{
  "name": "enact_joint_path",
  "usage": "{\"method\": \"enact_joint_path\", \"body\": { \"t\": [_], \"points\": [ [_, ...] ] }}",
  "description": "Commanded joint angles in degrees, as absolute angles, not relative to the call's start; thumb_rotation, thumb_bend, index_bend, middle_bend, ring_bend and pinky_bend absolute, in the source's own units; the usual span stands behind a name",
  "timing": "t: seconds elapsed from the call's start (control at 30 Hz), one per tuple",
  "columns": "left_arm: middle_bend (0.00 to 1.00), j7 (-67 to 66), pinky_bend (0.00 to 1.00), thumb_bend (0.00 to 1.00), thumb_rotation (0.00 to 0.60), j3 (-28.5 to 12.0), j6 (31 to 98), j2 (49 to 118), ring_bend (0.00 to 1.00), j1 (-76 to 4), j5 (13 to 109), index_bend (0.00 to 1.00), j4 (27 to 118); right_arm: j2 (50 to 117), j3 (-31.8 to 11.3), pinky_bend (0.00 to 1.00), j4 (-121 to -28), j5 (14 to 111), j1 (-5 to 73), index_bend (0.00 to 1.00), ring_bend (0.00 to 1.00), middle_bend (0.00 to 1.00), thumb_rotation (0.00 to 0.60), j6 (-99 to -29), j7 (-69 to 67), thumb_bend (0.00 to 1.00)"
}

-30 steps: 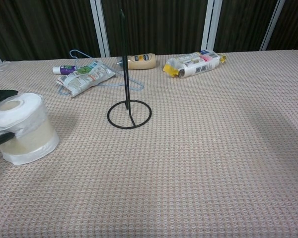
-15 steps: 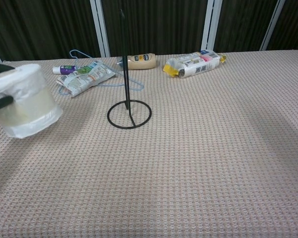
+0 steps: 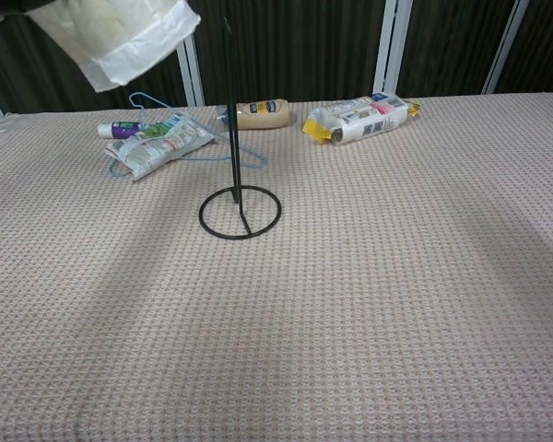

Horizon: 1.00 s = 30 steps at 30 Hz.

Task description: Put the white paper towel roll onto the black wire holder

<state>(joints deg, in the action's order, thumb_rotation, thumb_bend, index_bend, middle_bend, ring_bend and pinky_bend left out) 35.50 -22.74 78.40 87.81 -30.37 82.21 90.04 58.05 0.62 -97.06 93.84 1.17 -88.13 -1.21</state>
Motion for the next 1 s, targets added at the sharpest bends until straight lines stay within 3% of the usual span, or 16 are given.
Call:
{"method": "enact_joint_path", "body": {
  "t": [0.03,0.17,0.43,1.0],
  "points": [
    [0.57,30.0,0.9,0.48,0.6,-26.2,74.5,90.3,0.62,-35.7,78.9,0.44,90.0,57.7,0.8,0.0,-97.1,94.0,1.2,0.0,0.0,0.0,0.6,-88.1,-1.9,0.12],
    [0.57,25.2,0.9,0.48,0.6,-28.5,73.6,93.7,0.62,-39.9,76.9,0.45,86.8,57.0,1.0,0.0,-97.1,94.4,1.1,0.0,0.0,0.0,0.6,-88.2,-3.1,0.12],
    [0.57,23.1,0.9,0.48,0.6,-30.5,73.1,93.3,0.62,-42.3,74.8,0.45,88.2,56.6,0.8,0.0,-97.0,94.0,1.0,0.0,0.0,0.0,0.6,-88.3,-3.8,0.12],
    [0.56,19.0,0.89,0.48,0.6,-28.2,71.3,93.6,0.62,-44.5,72.8,0.44,87.8,56.4,0.5,0.0,-97.0,93.9,0.8,0.0,0.0,0.0,0.6,-88.9,-4.3,0.12]
  ]
}}
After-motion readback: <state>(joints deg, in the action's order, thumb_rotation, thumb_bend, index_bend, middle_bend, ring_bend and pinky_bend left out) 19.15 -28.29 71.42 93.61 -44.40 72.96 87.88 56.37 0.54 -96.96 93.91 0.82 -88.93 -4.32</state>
